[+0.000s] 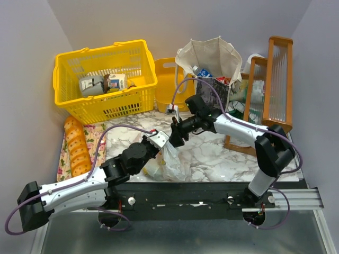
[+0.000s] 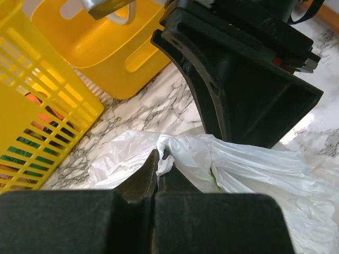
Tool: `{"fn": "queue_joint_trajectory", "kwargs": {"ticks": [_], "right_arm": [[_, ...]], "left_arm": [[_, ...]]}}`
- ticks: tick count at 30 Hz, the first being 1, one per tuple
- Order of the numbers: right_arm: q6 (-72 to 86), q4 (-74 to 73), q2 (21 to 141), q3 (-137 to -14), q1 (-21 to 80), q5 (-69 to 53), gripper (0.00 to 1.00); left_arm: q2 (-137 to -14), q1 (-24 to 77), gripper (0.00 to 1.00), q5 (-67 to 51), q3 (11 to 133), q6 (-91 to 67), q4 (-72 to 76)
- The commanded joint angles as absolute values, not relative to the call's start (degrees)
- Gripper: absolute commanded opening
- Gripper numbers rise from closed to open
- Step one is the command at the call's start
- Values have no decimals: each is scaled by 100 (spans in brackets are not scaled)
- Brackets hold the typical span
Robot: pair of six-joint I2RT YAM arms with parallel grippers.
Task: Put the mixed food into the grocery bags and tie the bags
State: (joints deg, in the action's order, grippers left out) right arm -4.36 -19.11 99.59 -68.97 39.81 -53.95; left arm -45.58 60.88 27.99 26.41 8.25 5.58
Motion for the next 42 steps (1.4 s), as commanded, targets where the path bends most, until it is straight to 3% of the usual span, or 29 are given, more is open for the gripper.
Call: {"fn": "queue_joint_trajectory", "kwargs": {"ticks": [1, 3, 6, 12, 18, 26, 29, 30, 35, 37, 42], "right_arm": [[-9, -643, 9467, -6408, 4043, -5564, 59], [394, -170, 9282, -6136, 4052, -5537, 65], [728, 463, 9115, -5916, 4087, -5423, 66], [1081, 1667, 9062, -5283, 4271, -5046, 47], [1292, 2863, 8860, -4597, 4421, -4562, 42], [879, 2988, 8245, -4132, 4799, -3579, 38], [888, 2752, 7832, -3999, 4834, -2790, 48], [923, 2481, 7735, -3990, 4834, -2551, 57], [703, 1433, 7155, -4017, 4808, -1496, 65], [642, 1214, 6979, -3955, 4781, -1398, 61], [563, 827, 6504, -4069, 4711, -1511, 38]], "left_arm": [[-4412, 6091, 0, 2383, 2768, 458, 704], [-4334, 6091, 0, 2277, 2760, 387, 668], [-4184, 6091, 0, 2075, 2672, 255, 764], [-3824, 6091, 0, 2004, 2514, 62, 923], [-3692, 6091, 0, 1978, 2443, 26, 905], [-3665, 6082, 0, 2144, 2356, -193, 818], [-3665, 6082, 0, 2197, 2303, -237, 782], [-3639, 6082, 0, 2197, 2294, -272, 774], [-3498, 6082, 0, 2171, 2355, -308, 590], [-3419, 6082, 0, 2127, 2399, -316, 501], [-3261, 6082, 0, 2004, 2435, -387, 360]]}}
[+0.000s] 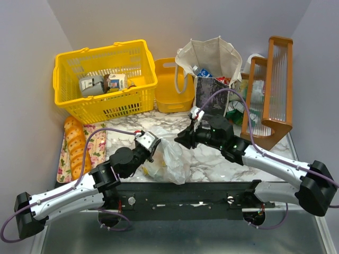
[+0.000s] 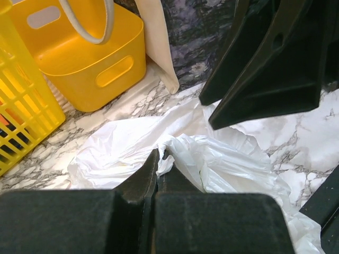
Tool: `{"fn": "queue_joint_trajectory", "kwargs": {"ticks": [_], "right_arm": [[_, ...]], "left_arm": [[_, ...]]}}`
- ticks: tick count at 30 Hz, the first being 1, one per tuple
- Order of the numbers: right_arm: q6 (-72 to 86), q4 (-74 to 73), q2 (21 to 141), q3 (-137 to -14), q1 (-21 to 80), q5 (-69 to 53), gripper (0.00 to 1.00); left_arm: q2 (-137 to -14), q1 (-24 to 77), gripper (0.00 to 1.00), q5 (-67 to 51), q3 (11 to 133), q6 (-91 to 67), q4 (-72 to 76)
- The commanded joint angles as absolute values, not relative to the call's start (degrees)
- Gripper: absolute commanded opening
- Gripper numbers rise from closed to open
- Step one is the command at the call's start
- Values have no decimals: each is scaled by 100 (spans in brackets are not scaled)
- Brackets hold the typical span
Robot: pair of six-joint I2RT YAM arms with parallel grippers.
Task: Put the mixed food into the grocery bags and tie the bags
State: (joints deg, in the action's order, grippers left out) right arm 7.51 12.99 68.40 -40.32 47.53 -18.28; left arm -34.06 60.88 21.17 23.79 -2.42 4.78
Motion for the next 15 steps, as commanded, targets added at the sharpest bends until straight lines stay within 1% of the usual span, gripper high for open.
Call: {"fn": "queue_joint_trajectory", "kwargs": {"ticks": [1, 3, 6, 11, 15], "right_arm": [[519, 774, 6469, -4095, 4720, -1520, 37], [344, 756, 6477, -4139, 4711, -1783, 32], [264, 563, 6635, -4385, 4720, -2266, 28], [281, 484, 6864, -4614, 4720, -2881, 25], [308, 422, 6978, -4719, 4720, -2936, 22]], "left_arm": [[-3243, 6082, 0, 1943, 2435, -387, 360], [-3234, 6082, 0, 1899, 2435, -396, 369], [-3269, 6082, 0, 1837, 2461, -396, 369], [-3270, 6082, 0, 1810, 2479, -396, 352], [-3261, 6082, 0, 1811, 2505, -396, 308]]}}
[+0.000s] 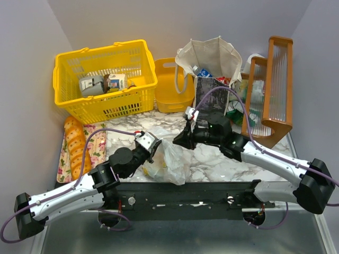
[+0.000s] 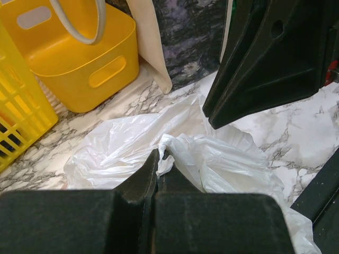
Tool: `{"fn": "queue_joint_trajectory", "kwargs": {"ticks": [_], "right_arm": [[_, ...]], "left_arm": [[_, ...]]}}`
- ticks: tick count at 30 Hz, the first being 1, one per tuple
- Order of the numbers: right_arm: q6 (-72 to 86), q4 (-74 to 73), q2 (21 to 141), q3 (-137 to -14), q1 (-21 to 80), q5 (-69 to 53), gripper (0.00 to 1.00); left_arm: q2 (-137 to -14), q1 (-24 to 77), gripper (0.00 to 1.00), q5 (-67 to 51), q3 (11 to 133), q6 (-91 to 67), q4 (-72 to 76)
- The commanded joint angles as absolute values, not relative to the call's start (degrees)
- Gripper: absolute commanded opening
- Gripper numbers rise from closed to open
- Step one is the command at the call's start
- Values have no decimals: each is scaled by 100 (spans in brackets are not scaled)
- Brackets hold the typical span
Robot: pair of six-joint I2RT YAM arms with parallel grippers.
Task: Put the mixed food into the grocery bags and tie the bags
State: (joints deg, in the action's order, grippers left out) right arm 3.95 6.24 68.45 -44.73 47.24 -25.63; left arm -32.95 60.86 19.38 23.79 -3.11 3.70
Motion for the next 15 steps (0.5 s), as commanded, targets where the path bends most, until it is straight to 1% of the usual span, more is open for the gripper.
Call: {"fn": "queue_joint_trajectory", "kwargs": {"ticks": [1, 8, 11, 12, 14, 15], "right_arm": [[273, 344, 7066, -4772, 4711, -2918, 22], [176, 185, 7909, -5054, 4693, -2961, 23], [62, 237, 8191, -5071, 4693, -3444, 24], [62, 429, 8226, -5036, 4702, -3811, 24], [140, 763, 8262, -4852, 4693, -4156, 25], [210, 1113, 8236, -4782, 4693, -4401, 27]], "left_arm": [[-3261, 6082, 0, 1802, 2505, -404, 316], [-3270, 6082, 0, 1740, 2505, -369, 378], [-3252, 6082, 0, 1775, 2444, -343, 509], [-3261, 6082, 0, 1793, 2417, -334, 579], [-3261, 6082, 0, 1828, 2347, -299, 781], [-3304, 6082, 0, 1837, 2338, -308, 843]]}}
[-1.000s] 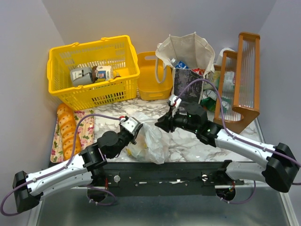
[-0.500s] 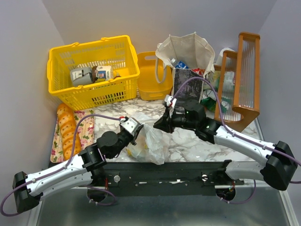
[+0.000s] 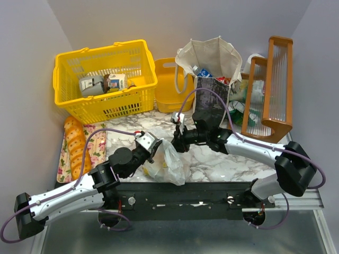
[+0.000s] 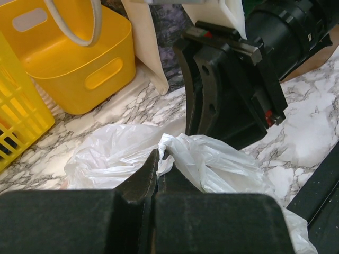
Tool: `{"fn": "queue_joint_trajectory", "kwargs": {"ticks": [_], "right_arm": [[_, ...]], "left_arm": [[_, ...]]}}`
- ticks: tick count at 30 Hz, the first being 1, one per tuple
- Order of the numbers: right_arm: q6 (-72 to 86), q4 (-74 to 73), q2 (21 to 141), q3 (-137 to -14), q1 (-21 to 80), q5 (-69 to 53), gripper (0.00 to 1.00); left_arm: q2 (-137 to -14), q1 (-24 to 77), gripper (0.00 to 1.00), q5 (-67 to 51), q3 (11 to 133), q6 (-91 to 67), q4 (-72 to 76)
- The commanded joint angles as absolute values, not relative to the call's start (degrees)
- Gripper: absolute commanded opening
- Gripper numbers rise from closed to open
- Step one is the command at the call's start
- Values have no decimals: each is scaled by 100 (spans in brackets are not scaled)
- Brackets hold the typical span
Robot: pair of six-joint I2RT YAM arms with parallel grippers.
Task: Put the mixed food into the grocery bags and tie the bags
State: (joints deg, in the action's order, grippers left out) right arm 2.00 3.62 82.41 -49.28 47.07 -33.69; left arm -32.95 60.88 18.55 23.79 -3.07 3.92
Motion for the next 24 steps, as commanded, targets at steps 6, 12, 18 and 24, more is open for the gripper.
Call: {"fn": "queue_joint_trajectory", "kwargs": {"ticks": [6, 12, 18, 24], "right_arm": [[711, 2283, 7998, -4246, 4702, -4658, 38], [958, 2917, 7937, -3929, 4807, -4519, 57], [1108, 3515, 7813, -3586, 5018, -3930, 63], [1116, 4024, 7928, -3481, 5150, -3342, 68]], "left_arm": [[-3541, 6082, 0, 1854, 2268, -360, 1283], [-3674, 6082, 0, 2091, 2215, -545, 1503], [-3569, 6082, 0, 2022, 2004, -887, 1801], [-3498, 6082, 0, 2021, 1846, -1195, 1951]]}}
